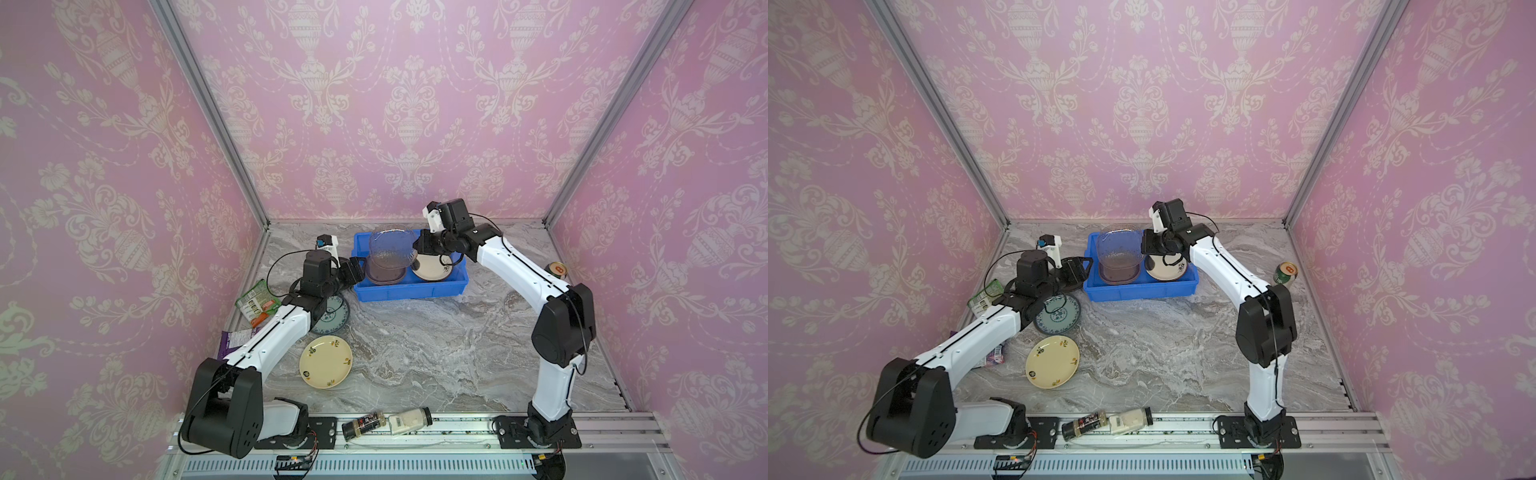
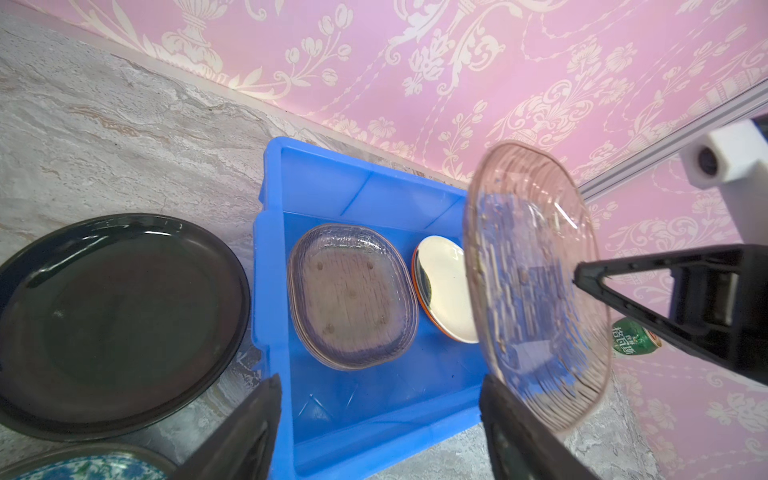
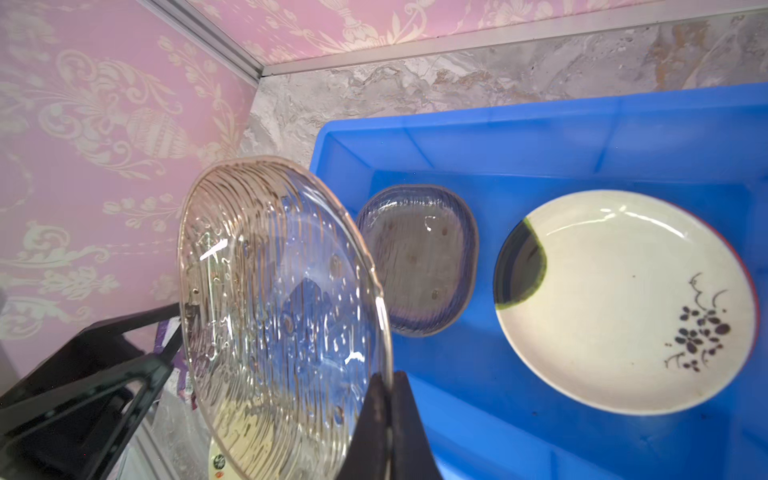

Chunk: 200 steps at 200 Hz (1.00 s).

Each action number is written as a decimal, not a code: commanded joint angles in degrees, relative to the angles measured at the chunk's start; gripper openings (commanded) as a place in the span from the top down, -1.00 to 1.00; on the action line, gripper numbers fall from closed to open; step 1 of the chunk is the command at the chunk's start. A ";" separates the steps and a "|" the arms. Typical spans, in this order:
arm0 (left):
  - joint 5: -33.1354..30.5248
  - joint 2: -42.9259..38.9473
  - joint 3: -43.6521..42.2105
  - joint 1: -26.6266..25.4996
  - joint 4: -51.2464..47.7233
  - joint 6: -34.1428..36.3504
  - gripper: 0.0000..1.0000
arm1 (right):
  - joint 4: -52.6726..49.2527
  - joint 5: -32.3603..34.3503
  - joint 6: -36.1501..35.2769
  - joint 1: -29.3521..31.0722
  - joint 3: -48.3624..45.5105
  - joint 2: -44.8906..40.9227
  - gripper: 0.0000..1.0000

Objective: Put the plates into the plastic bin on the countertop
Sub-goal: 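Carry the amber glass plate over the bin and lower it onto the glass stack, then open the right gripper over the stack while the left gripper reaches to the dark plate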

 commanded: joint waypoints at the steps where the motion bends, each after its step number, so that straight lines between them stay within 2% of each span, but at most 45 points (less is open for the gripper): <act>1: -0.45 -1.99 -0.62 0.70 -0.15 -0.02 -0.54 | -4.29 1.16 -1.55 -0.41 6.27 3.44 1.00; 39: 0.25 -1.82 0.14 1.32 -0.83 0.25 -0.54 | -3.06 -2.33 0.75 -0.70 10.28 10.63 1.00; 80: 0.17 -1.89 1.25 1.95 -1.95 0.73 -0.55 | -1.40 -2.62 2.77 -0.89 12.20 16.30 1.00; 160: 0.65 -0.98 0.97 2.55 -1.94 0.44 -0.55 | -0.54 -3.36 4.88 -0.88 14.92 22.27 1.00; 200: 0.45 -1.10 1.09 2.55 -2.45 0.80 -0.55 | -0.37 -3.67 5.73 -0.89 15.13 23.11 0.67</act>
